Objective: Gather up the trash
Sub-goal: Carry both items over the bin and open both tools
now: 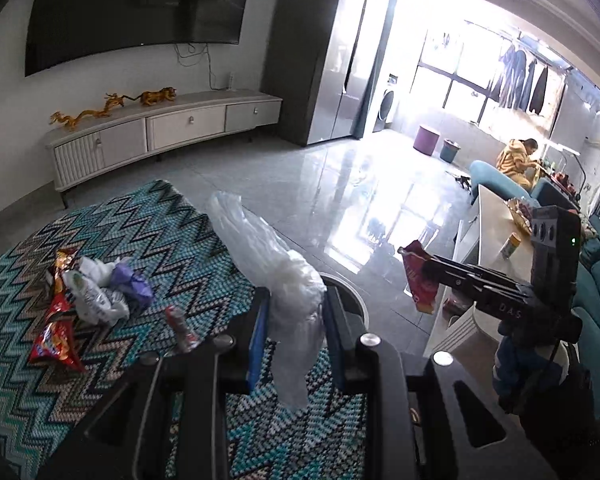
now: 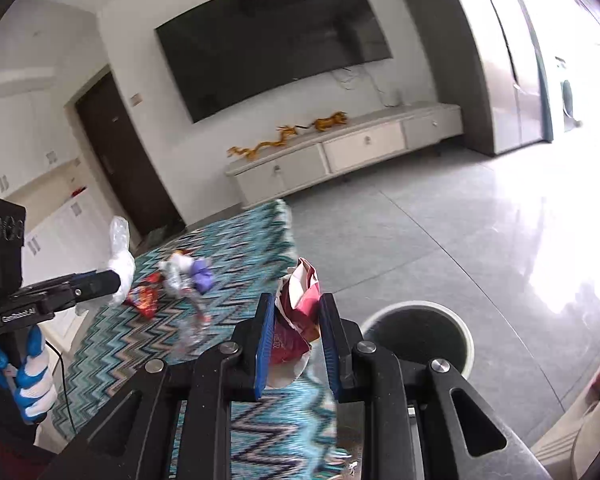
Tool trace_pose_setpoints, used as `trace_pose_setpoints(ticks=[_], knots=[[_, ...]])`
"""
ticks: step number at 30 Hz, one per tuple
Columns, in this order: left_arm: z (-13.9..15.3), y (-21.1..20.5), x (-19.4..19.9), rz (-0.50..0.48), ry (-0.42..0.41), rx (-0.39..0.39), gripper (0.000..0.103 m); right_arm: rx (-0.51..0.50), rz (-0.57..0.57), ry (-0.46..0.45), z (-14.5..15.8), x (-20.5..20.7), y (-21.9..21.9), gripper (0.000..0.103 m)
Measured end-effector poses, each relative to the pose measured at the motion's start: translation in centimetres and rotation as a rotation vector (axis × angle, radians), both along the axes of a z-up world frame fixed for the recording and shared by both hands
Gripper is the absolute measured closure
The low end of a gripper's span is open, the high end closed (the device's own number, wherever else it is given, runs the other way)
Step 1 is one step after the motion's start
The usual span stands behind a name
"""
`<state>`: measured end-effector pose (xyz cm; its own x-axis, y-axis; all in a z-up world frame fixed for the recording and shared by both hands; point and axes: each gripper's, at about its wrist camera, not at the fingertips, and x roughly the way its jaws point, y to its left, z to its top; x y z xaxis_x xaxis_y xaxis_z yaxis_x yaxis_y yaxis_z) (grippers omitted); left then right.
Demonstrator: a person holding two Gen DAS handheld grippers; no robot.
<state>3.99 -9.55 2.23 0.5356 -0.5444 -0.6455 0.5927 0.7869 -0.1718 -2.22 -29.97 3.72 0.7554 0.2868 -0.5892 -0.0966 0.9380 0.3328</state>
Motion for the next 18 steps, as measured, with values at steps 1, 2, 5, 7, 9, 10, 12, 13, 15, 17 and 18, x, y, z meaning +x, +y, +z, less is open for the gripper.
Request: trace_pose_setpoints(ticks=[1,2,5,7,9,10,12,13,15,17,18], knots=[[-0.3,-1.3,0.6,-0.014,0.008,0.014,0.078,0.007,-0.015,0.007,-0.4,0.3,-0.7,0.082],[-0.6,-2.5,1.3,-0.025,0.02,0.028,0.078,0.014,-0.03,0.014,-0.8,0.6,-1.4,0.082],[-1.9,-6.0,3.8,-0.059,0.064,0.063,0.078,0.032,-0.07,0.039,-2.1,1.6,-3.3,0.082],[-2.9,-8.1,5.2,-0.086,0.085,0.085,0.078,0.038,-0.096,0.062,-3.2,2.6,-4.5,0.082],[-4.0,-10.2,6.7,-0.104,0.105,0.105,0.077,0.043,-0.115,0.081,-4.1,3.3,-5.7,0.082],[-4.6,-11.1,7.4,-0.112,0.115,0.114,0.076,0.044,-0.123,0.092,-4.6,3.8,-6.2,0.082],[-5.9,-12.4,8.9,-0.118,0.137,0.128,0.076,0.049,-0.138,0.117,-5.9,5.1,-7.5,0.082],[-6.5,-13.0,9.7,-0.121,0.149,0.129,0.076,0.051,-0.144,0.127,-6.5,5.5,-8.0,0.082],[-7.6,-14.3,11.1,-0.131,0.18,0.126,0.076,0.056,-0.153,0.147,-7.7,6.6,-8.8,0.082],[-8.7,-15.4,12.6,-0.14,0.222,0.111,0.075,0.064,-0.162,0.172,-9.0,7.7,-9.6,0.082],[-9.1,-15.9,13.1,-0.145,0.24,0.107,0.075,0.067,-0.166,0.183,-9.5,8.2,-9.9,0.078]])
